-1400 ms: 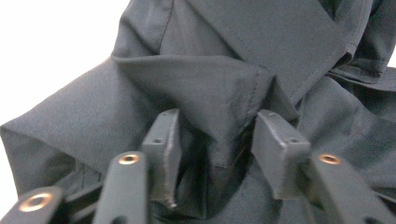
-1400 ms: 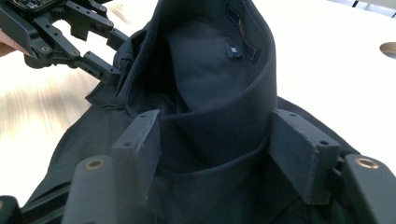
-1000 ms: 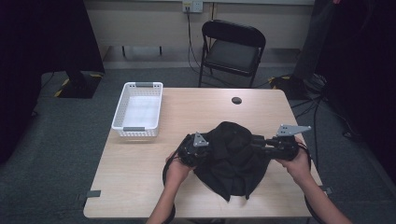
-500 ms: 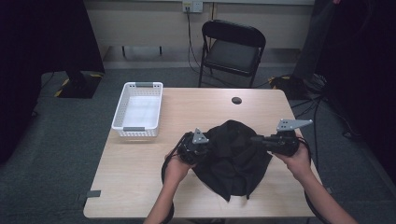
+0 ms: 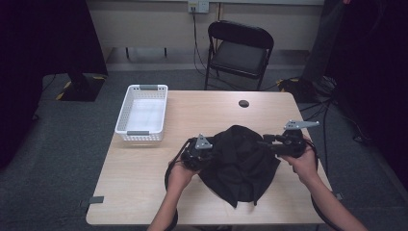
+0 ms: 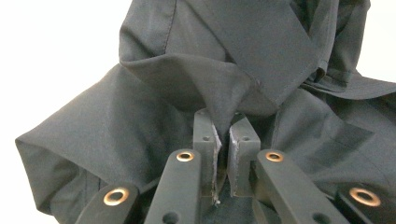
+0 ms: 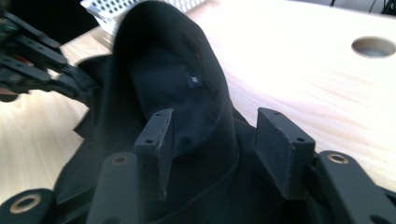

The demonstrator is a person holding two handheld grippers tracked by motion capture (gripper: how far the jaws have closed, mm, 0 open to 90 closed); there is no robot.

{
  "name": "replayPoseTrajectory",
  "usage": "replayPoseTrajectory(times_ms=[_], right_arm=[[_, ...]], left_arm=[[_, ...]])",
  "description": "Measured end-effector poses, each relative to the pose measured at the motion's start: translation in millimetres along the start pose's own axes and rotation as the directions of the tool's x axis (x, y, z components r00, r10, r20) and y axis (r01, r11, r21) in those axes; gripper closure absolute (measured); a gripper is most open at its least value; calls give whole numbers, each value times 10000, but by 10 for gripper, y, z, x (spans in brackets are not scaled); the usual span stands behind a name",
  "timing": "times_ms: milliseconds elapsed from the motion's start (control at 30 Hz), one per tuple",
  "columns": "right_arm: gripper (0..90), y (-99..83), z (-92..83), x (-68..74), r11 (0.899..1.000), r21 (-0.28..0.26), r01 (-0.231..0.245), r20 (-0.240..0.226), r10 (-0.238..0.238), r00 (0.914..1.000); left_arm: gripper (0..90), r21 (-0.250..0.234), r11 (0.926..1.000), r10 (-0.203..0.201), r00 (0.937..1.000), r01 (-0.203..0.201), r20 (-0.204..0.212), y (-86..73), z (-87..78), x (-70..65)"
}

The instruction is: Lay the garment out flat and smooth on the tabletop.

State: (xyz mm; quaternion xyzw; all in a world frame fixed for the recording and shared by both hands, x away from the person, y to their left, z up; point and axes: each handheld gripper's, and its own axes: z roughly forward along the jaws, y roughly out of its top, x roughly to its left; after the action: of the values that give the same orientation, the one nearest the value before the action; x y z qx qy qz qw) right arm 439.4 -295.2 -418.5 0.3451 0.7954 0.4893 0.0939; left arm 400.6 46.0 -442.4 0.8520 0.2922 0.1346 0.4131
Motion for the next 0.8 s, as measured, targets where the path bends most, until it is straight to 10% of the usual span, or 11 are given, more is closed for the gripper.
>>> replayPoseTrajectory(times_ms=[200, 800], right_arm=[[839, 22, 68, -19, 9995, 144, -288, -242, 292, 9993], [861, 508, -179, 32, 9996, -45, -289, -175, 288, 9994]], left_arm=[[843, -87, 9999, 139, 9999, -139, 70, -3, -34, -21], [843, -832, 9964, 180, 9998, -185, -67, 323, -313, 14]])
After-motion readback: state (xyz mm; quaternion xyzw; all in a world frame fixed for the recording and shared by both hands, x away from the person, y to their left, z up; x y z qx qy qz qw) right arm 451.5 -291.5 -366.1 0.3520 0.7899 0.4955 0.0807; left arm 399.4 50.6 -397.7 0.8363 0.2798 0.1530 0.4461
